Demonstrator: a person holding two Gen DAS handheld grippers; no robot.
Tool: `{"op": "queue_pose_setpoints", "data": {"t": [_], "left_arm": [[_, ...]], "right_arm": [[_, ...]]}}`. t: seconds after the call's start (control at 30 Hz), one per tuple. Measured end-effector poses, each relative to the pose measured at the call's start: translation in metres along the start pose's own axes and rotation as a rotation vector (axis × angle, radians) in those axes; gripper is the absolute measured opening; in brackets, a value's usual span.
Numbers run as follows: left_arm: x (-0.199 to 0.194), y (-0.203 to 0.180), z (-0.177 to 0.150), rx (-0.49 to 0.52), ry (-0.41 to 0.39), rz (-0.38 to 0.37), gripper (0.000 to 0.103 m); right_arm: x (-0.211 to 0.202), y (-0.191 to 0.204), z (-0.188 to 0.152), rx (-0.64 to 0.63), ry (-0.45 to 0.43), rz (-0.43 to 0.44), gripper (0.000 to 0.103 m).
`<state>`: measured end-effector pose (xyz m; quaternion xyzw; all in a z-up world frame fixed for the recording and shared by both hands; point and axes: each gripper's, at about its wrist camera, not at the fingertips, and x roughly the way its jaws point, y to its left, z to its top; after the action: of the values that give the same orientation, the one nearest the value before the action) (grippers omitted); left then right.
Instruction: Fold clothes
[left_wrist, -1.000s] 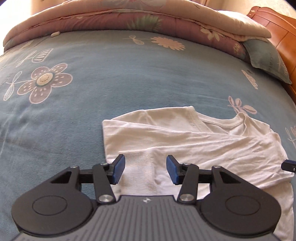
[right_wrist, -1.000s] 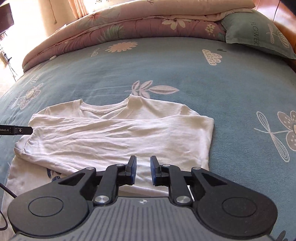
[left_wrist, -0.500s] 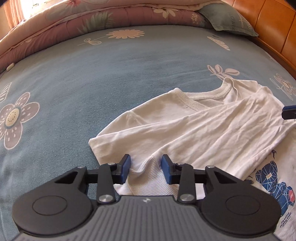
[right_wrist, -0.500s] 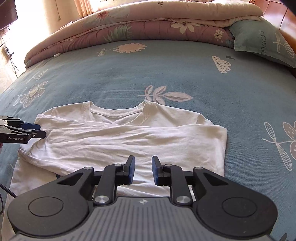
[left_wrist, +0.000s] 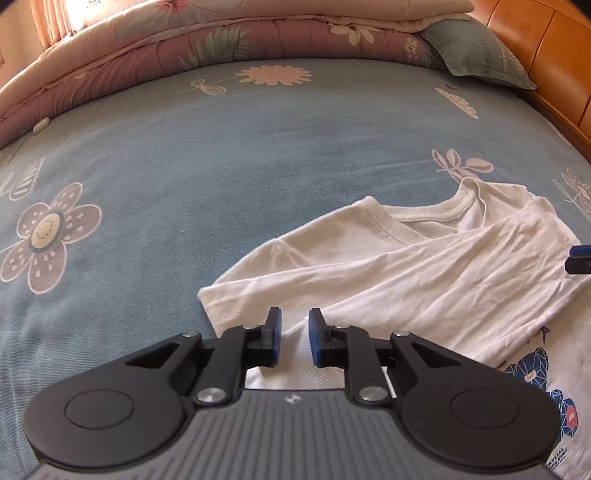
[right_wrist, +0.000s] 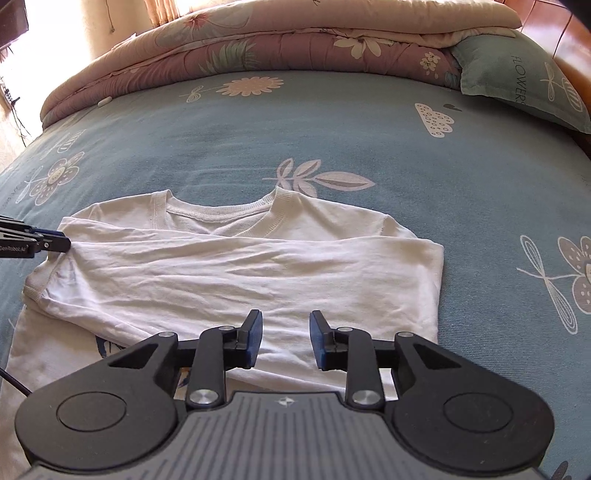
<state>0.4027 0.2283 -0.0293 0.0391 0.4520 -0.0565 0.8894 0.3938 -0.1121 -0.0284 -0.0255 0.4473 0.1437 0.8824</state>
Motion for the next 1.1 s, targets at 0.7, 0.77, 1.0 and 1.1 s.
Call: {"op": "queue_pose_setpoints", "data": {"t": [0.7, 0.77, 1.0, 1.1], "left_arm": [[0.004, -0.051, -0.024, 0.134, 0.030, -0.182, 0.042], [0.013, -0.056, -0.023, 0.135, 0.043, -0.175, 0.042], [0.015, -0.035, -0.025, 0.061, 0.044, -0.167, 0.043], [0.009, -0.038, -0.020, 0.061, 0.033, -0.173, 0.044]], "right_arm": [[0.016, 0.039, -0.007, -0.212, -0.013, 0.025, 0.052], [0.019, 0.057, -0.004, -0.233, -0.027, 0.071, 0.052], [0.027, 0.081, -0.026, -0.293, 0.036, 0.132, 0.057], [0.015, 0.073, -0.027, -0.277, 0.026, 0.127, 0.057]]}}
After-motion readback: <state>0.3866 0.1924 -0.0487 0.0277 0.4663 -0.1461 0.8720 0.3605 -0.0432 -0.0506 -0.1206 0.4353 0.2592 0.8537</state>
